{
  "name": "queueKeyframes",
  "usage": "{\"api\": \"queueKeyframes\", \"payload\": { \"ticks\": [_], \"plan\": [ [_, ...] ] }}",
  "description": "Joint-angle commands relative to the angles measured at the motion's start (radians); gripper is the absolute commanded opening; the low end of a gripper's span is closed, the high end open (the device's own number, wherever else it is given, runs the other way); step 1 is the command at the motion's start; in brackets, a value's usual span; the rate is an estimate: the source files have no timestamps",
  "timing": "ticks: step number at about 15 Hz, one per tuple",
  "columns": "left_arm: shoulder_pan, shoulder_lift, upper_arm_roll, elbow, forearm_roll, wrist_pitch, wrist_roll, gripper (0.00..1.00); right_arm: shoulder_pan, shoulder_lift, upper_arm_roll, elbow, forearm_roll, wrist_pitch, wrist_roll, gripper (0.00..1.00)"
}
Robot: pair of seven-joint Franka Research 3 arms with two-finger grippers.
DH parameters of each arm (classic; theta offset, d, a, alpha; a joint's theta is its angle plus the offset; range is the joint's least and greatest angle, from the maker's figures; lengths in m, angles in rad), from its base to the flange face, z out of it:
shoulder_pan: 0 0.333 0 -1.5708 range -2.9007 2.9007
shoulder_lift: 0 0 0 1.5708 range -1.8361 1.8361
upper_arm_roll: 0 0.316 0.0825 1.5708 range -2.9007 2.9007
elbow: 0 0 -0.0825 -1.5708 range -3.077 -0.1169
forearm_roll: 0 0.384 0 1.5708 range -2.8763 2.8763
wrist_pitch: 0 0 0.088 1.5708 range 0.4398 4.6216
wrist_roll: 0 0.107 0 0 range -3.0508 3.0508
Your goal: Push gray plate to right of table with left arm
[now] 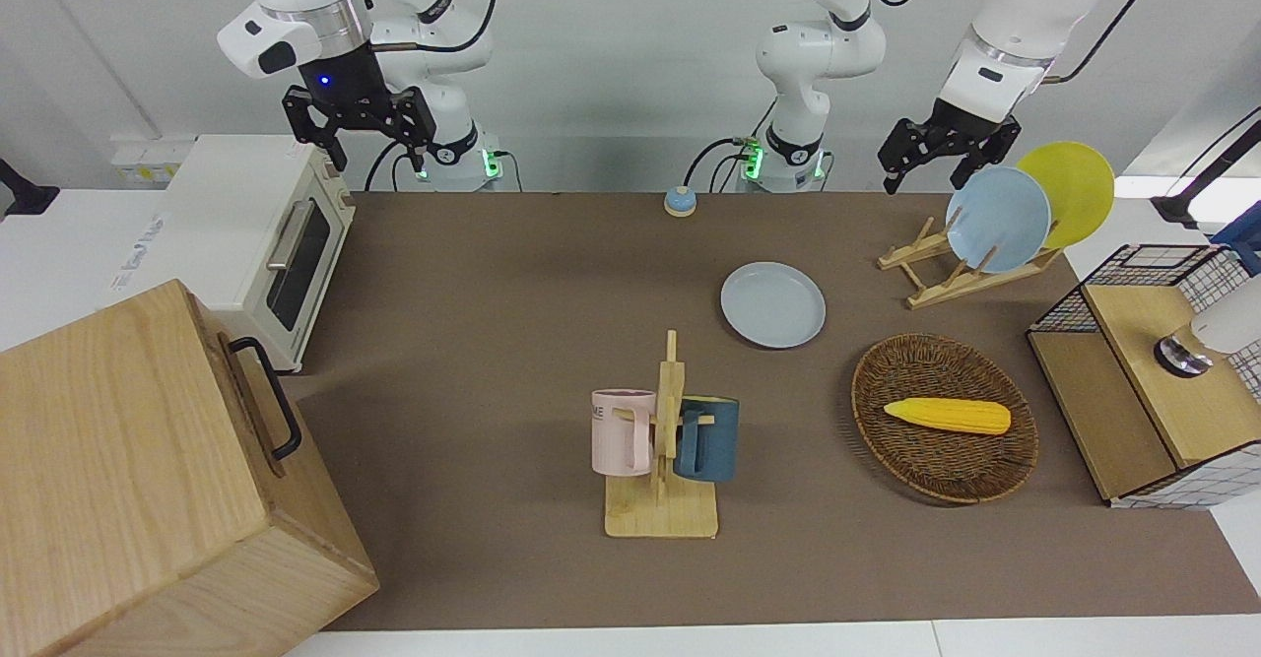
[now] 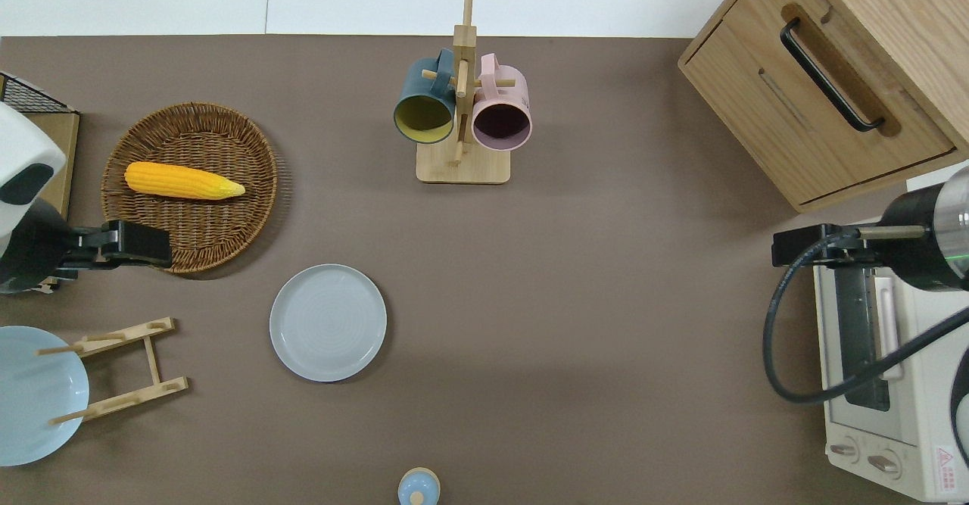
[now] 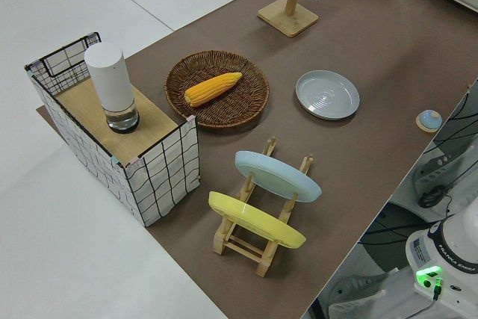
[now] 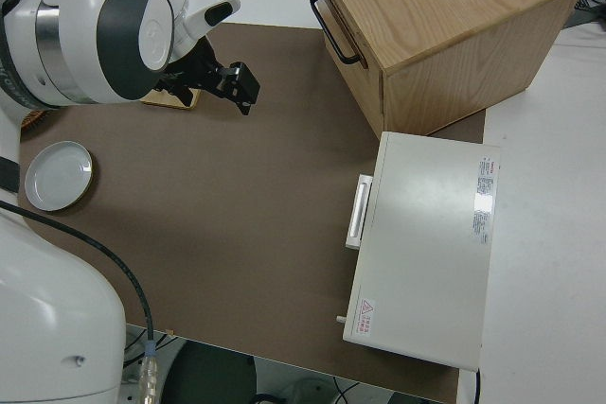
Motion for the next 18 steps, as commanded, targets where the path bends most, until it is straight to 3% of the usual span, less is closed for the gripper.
{"api": "queueKeyframes", "payload": {
  "ticks": [1, 15, 18],
  "plan": [
    [0.019, -0.009, -0.03, 0.013, 0.02, -0.016, 0.012, 1.0, 0.006, 0.006, -0.005, 0.01, 0.0, -0.011, -0.003, 0.996],
    [0.016, -0.018, -0.029, 0.007, 0.019, -0.009, 0.013, 0.99, 0.006, 0.006, -0.005, 0.01, 0.0, -0.011, -0.002, 0.996],
    [0.013, -0.034, -0.027, -0.056, 0.019, 0.033, 0.015, 1.0, 0.006, 0.004, -0.005, 0.01, 0.0, -0.011, -0.002, 0.996]
  ]
}}
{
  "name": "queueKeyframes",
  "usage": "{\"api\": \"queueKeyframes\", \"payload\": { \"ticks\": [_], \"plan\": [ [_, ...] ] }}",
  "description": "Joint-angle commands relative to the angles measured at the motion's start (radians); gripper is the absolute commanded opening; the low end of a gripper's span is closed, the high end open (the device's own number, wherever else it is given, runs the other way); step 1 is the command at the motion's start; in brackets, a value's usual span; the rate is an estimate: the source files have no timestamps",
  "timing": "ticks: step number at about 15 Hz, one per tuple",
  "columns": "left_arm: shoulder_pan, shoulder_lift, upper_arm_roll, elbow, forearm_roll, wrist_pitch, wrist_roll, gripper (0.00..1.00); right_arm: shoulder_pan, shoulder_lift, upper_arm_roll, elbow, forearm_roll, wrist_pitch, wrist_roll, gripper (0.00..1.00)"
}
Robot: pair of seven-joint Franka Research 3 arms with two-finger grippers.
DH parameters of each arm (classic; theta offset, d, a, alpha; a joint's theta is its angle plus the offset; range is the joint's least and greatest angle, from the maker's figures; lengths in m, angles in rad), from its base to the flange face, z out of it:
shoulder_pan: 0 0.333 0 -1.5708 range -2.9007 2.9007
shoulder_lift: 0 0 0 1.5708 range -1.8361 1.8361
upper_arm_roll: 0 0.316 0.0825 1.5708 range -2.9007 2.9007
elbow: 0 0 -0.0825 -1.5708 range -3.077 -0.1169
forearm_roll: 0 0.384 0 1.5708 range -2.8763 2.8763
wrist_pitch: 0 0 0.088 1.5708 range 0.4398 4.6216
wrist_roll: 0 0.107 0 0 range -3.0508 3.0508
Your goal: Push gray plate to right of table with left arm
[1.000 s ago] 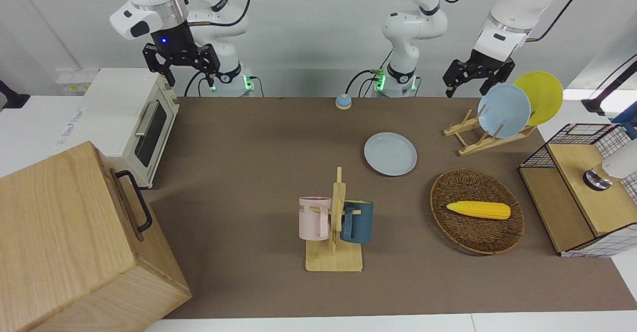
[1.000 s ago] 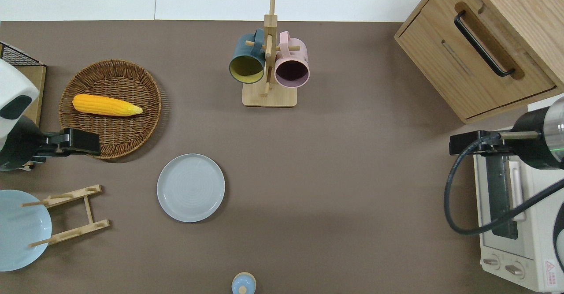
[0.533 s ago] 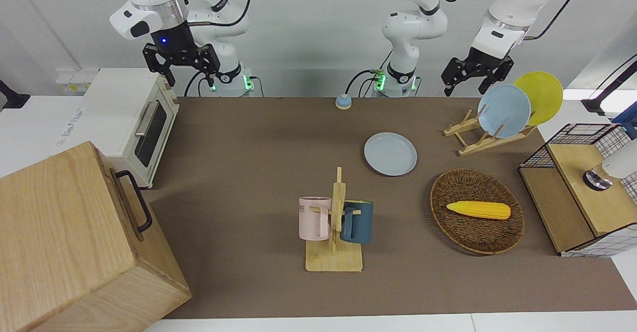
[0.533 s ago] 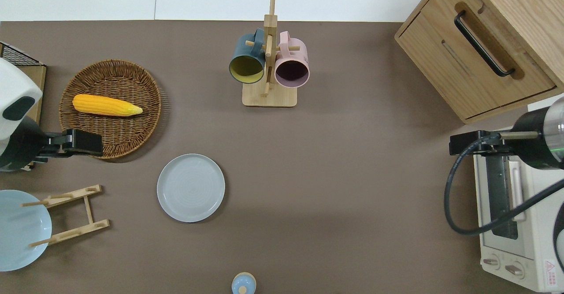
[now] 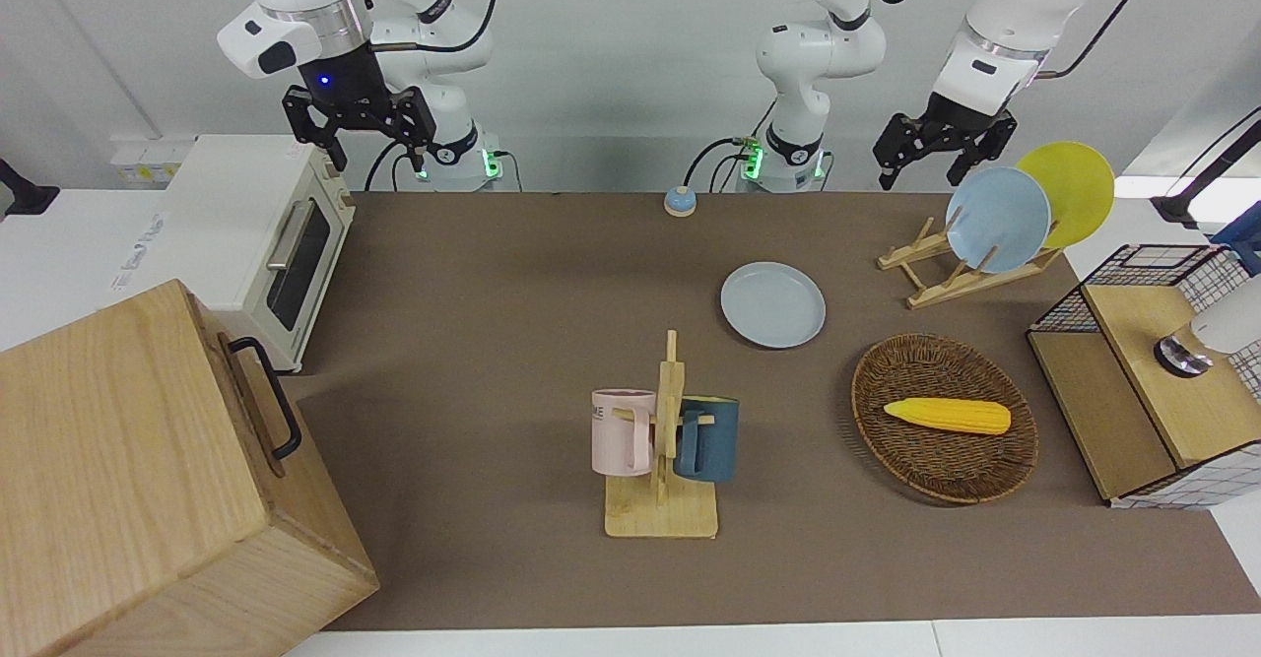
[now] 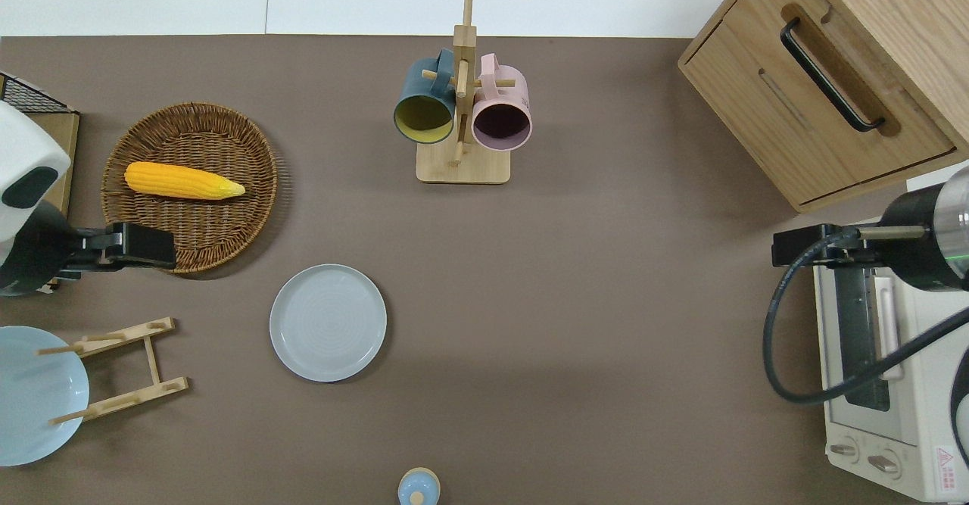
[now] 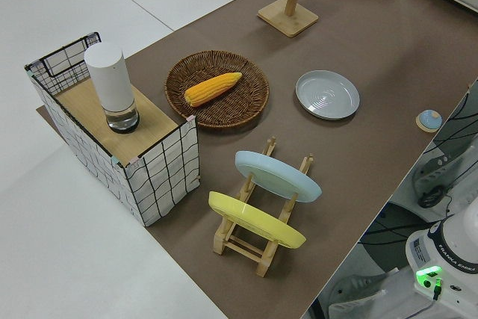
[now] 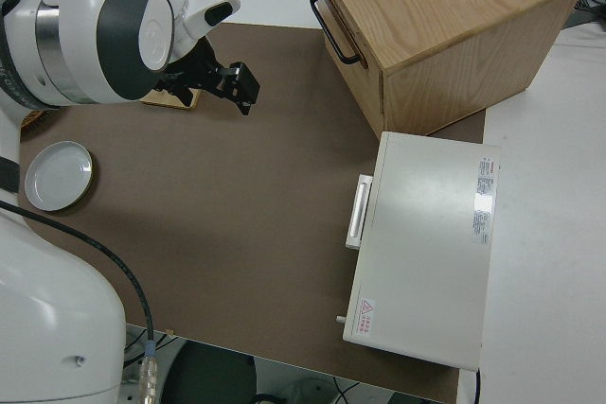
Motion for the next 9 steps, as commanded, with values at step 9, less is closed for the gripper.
{"api": "queueKeyframes", "payload": {
  "ticks": [9],
  "plan": [
    [0.008, -0.047, 0.0, -0.336, 0.008, 0.227, -0.005, 1.0, 0.006, 0.006, -0.005, 0.01, 0.0, -0.011, -0.002, 0.996]
  ]
}}
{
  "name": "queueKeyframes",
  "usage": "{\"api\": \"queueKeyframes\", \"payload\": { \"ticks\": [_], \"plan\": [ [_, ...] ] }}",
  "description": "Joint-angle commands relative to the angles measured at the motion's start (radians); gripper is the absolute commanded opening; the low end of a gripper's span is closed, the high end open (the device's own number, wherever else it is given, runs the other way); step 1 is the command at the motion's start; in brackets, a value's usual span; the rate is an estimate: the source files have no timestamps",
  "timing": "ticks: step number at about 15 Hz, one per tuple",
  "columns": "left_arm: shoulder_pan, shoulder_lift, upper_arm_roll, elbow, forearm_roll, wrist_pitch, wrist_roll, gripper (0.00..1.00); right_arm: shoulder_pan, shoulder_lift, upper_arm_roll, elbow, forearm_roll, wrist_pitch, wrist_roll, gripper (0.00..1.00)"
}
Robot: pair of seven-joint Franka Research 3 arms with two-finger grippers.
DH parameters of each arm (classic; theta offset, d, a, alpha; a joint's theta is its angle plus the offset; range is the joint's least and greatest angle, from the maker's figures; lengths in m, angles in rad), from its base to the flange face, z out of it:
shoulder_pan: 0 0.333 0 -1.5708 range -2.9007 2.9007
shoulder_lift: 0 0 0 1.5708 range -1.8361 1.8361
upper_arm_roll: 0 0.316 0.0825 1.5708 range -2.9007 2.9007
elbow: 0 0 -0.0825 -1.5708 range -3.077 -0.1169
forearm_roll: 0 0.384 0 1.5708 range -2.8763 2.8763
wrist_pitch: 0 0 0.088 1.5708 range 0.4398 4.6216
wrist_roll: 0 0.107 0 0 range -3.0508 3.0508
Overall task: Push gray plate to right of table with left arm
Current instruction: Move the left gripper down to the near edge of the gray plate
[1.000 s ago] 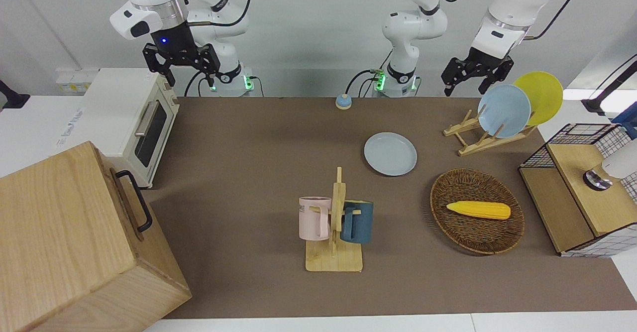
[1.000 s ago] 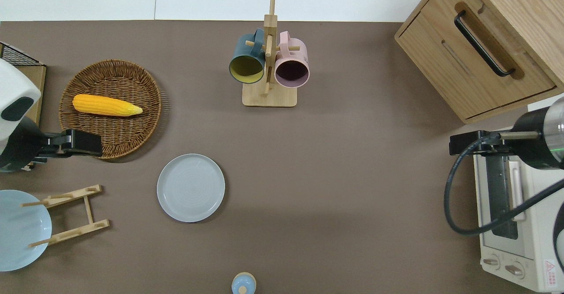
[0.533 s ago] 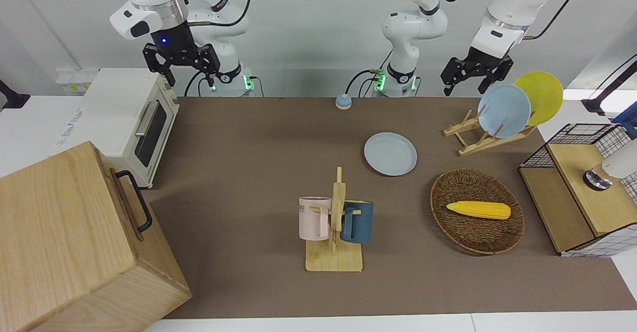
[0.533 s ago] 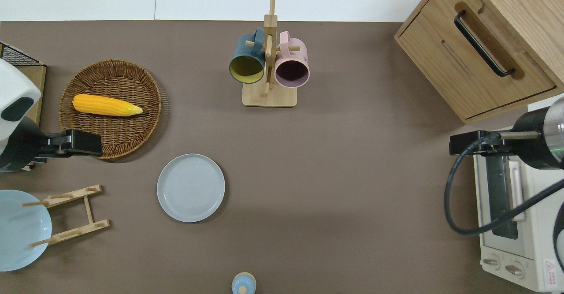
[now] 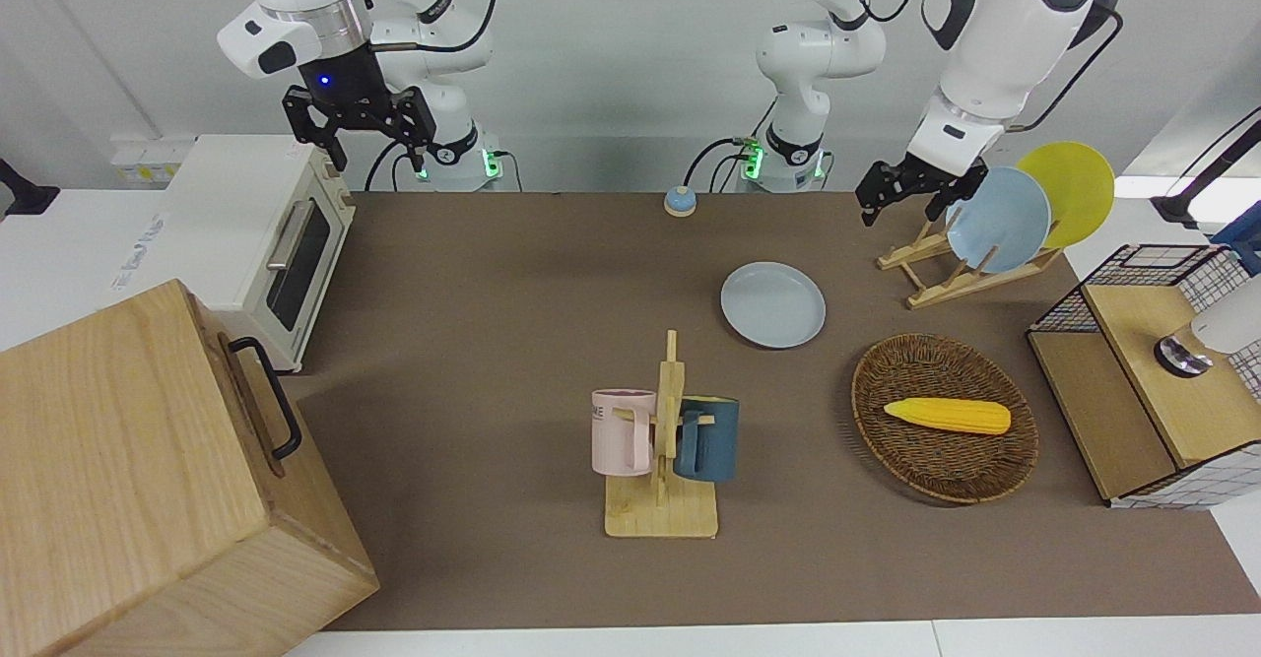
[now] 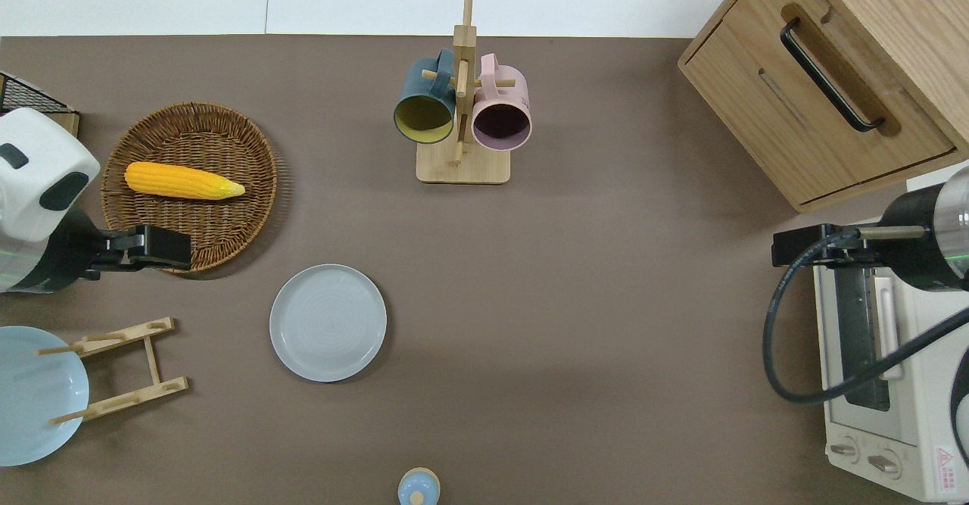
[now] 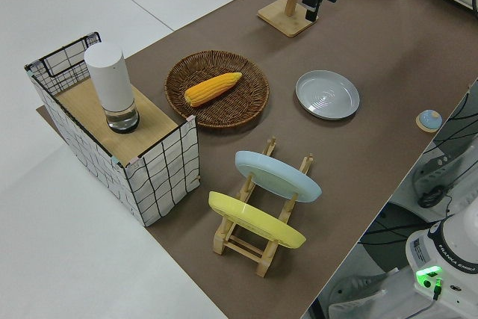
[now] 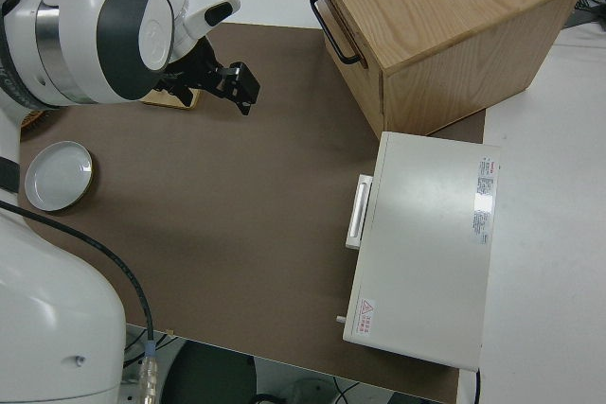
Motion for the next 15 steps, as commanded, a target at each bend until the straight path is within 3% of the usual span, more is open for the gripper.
{"api": "queueKeyframes", "payload": {
  "ticks": [1, 7, 15],
  "plan": [
    [0.008, -0.055, -0.002, -0.175, 0.007, 0.112, -0.005, 1.0, 0.006, 0.006, -0.005, 0.01, 0.0, -0.011, -0.003, 0.996],
    [0.006, -0.068, -0.002, -0.356, 0.001, 0.265, 0.0, 0.99, 0.006, 0.006, -0.005, 0.01, 0.0, -0.011, -0.002, 0.996],
    [0.006, -0.063, -0.002, -0.57, -0.087, 0.472, 0.001, 0.98, 0.006, 0.006, -0.005, 0.01, 0.0, -0.011, -0.002, 0.996]
  ]
}}
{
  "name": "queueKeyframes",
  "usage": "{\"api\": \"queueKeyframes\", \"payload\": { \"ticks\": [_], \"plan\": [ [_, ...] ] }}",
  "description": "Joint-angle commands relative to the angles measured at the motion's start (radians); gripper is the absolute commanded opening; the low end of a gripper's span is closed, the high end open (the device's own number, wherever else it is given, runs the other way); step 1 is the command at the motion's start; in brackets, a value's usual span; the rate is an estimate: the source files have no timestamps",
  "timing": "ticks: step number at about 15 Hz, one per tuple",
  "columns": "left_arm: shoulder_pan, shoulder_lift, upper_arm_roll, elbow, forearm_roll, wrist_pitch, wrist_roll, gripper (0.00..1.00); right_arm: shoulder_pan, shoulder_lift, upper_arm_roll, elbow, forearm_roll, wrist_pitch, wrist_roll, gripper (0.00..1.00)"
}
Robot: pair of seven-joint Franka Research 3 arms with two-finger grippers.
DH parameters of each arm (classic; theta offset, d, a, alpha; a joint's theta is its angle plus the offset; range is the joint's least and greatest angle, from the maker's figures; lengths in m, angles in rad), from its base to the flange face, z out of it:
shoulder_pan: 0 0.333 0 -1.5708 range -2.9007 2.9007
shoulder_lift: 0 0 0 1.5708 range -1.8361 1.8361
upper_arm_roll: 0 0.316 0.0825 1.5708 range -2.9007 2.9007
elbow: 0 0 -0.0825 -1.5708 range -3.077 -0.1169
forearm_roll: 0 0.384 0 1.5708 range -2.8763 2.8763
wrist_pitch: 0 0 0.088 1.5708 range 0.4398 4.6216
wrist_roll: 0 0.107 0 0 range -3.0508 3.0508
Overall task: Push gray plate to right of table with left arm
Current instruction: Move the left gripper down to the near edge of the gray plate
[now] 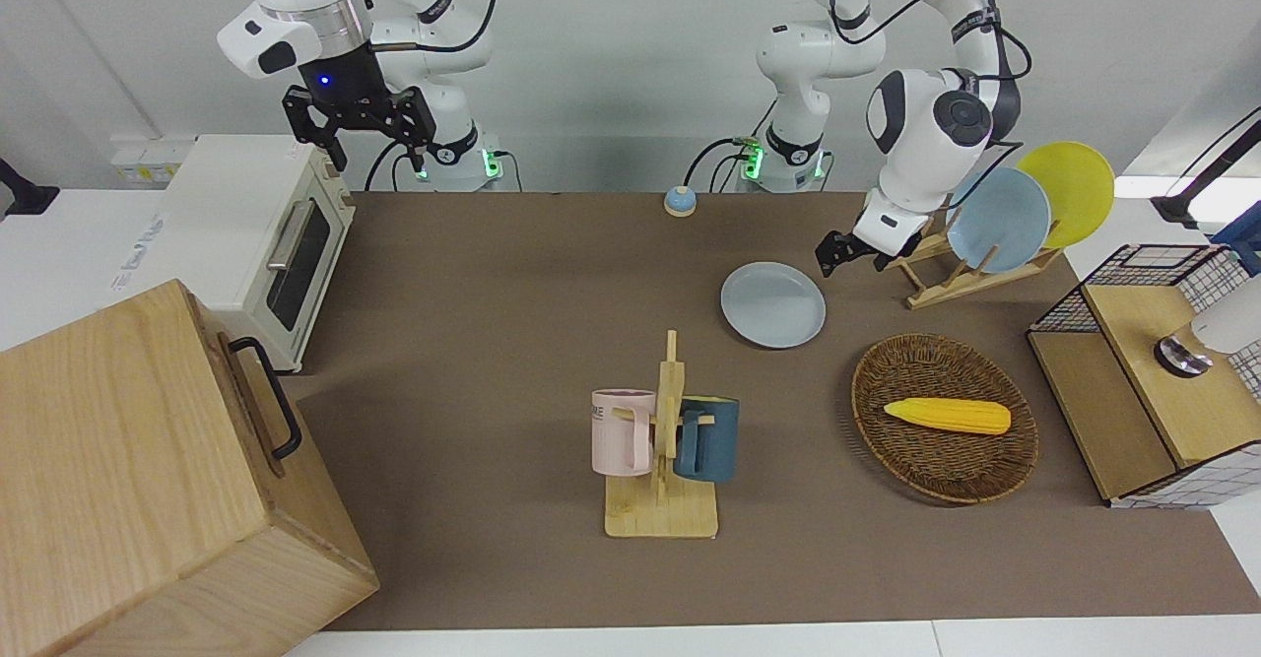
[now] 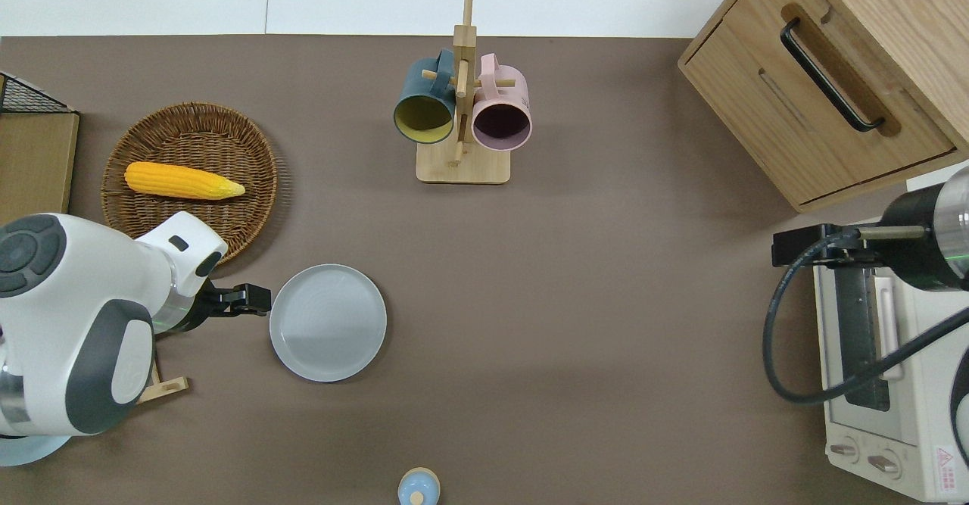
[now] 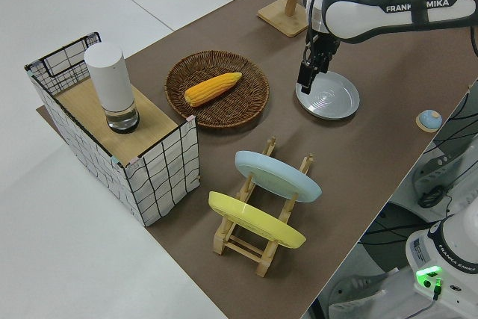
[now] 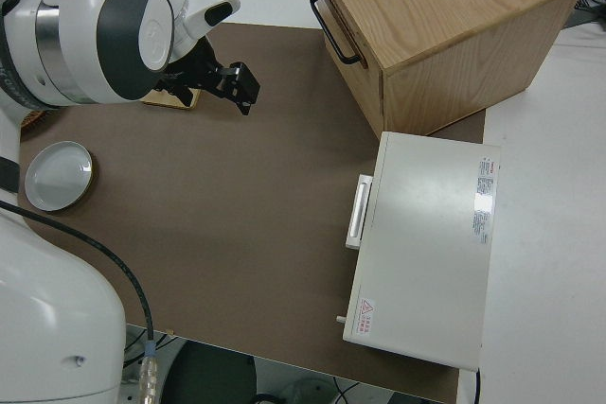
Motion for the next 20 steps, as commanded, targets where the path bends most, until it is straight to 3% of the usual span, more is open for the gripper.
{"api": "queueKeyframes", "payload": {
  "ticks": [1, 3, 9, 15, 17, 19, 20],
  "plan": [
    [0.005, -0.035, -0.005, -0.161, -0.05, 0.157, 0.004, 0.98, 0.006, 0.006, -0.005, 0.01, 0.0, -0.011, -0.002, 0.994],
    [0.003, -0.029, -0.014, -0.23, -0.052, 0.252, 0.001, 0.98, 0.006, 0.006, -0.005, 0.01, 0.0, -0.011, -0.003, 0.996],
    [-0.005, -0.003, -0.028, -0.244, -0.058, 0.275, -0.001, 0.96, 0.006, 0.006, -0.005, 0.01, 0.0, -0.011, -0.003, 0.996],
    [-0.009, 0.046, -0.035, -0.249, -0.058, 0.324, -0.001, 0.86, 0.006, 0.006, -0.005, 0.01, 0.0, -0.011, -0.003, 0.996],
    [-0.011, 0.052, -0.035, -0.249, -0.058, 0.329, -0.002, 0.74, 0.006, 0.006, -0.005, 0.01, 0.0, -0.011, -0.003, 0.996],
    [-0.015, 0.054, -0.035, -0.249, -0.058, 0.34, -0.011, 0.5, 0.006, 0.006, -0.005, 0.01, 0.0, -0.011, -0.002, 0.996],
    [-0.017, 0.06, -0.035, -0.249, -0.058, 0.347, -0.027, 0.43, 0.006, 0.006, -0.005, 0.01, 0.0, -0.011, -0.002, 0.996]
  ]
}}
